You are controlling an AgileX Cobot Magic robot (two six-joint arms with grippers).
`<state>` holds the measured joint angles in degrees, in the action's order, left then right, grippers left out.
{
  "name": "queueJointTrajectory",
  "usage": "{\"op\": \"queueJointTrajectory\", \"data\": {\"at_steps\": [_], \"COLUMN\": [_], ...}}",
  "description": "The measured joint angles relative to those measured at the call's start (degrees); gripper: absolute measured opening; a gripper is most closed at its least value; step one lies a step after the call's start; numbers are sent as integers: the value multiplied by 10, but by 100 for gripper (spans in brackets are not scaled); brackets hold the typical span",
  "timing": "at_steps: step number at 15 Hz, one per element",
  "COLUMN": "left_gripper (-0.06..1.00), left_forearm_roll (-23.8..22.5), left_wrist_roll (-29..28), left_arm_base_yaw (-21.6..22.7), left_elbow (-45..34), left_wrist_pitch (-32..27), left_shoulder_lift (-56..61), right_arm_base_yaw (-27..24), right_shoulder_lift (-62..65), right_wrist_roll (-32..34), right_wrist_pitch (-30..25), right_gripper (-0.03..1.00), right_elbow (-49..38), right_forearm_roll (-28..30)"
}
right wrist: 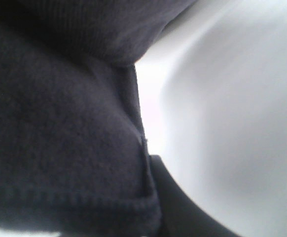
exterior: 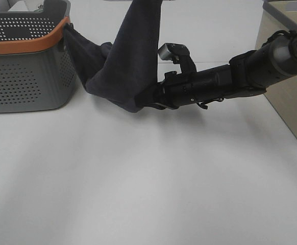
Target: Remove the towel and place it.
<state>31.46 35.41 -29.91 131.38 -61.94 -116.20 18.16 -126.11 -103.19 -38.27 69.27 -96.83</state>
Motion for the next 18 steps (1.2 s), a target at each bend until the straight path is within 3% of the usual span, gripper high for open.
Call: {"op": "queueJointTrajectory", "data": {"at_steps": [4, 9, 12, 13, 15, 18], "left_gripper": [0, 0, 0, 0, 0, 0], "left_forearm_roll": [-22, -31, -34, -39, -96, -235], "left_wrist_roll": [-26, -86, -142, -161, -215, -321], "left_arm_base_yaw": [2, 2, 2, 2, 2, 2], "left_elbow": [0, 0, 6, 6, 6, 6], "left_wrist_pitch": [6, 53, 99, 109, 123, 126], "left_shoulder_lift": [1, 2, 2, 2, 4, 12], "right_arm_base_yaw": [0, -1, -38, -52, -65, -65], "right_shoulder_lift": [48, 214, 350, 377, 417, 434], "right_wrist_roll": [141, 375, 458, 461, 462, 462], "right_wrist_pitch": [-3, -3, -17, -27, -51, -103], "right_gripper": [2, 2, 2, 2, 2, 2], "right_elbow": [0, 0, 0, 0, 0, 0], "right_forearm_roll": [204, 521, 644, 653, 696, 814]}}
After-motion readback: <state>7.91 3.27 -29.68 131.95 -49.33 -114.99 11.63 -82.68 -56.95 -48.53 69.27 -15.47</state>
